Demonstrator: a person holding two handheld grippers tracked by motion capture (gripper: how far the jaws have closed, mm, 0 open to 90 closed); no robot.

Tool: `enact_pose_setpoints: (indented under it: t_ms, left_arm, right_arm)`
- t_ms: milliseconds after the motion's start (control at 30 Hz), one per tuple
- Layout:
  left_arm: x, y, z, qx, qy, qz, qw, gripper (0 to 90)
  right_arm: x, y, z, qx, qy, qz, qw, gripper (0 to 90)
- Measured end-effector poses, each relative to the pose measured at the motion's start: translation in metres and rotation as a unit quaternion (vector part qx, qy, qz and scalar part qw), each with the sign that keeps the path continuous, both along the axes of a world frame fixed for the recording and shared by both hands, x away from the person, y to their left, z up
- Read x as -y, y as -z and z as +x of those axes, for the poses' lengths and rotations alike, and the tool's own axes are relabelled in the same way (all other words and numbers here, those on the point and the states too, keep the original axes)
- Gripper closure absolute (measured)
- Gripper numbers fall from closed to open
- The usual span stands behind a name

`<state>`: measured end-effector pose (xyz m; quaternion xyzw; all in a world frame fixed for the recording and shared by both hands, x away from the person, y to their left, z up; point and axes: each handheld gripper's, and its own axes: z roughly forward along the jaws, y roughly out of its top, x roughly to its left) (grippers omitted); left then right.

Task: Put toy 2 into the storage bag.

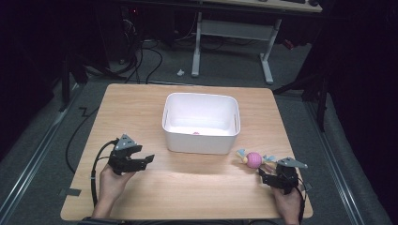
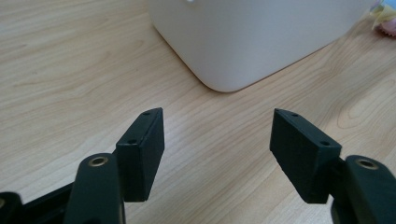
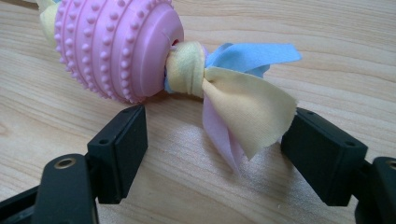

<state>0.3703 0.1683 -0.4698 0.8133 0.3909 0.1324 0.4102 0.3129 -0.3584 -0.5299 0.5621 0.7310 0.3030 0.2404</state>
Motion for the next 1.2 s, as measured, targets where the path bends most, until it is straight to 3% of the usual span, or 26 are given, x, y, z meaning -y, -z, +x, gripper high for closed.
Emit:
enact_pose_setpoints:
  t_ms: [467,567,700,767,1200]
  left_arm:
    - [0.016,0.026,0.004,-0.013,-0.001,0.007,0.9999,34.2]
    - [0.020,0.030,0.005,-0.011,-0.002,0.010,0.9999,34.2]
    - [0.029,0.035,0.003,0.009,-0.009,0.041,0.9991,33.9]
    - [0.031,0.037,0.003,0.009,-0.008,0.049,0.9987,33.8]
    - [0.034,0.050,0.009,0.008,-0.015,0.050,0.9986,32.4]
  right_arm:
    - [0.000,0.000,0.000,0.000,-0.001,0.000,1.0000,23.1]
    - [0.000,0.000,0.000,0.000,0.000,0.000,1.0000,23.1]
    - [0.000,0.000,0.000,0.000,0.000,0.000,1.0000,23.1]
    - [0.000,0.000,0.000,0.000,0.000,0.000,1.0000,23.0]
    - [0.000,0.000,0.001,-0.001,0.000,0.001,1.0000,23.0]
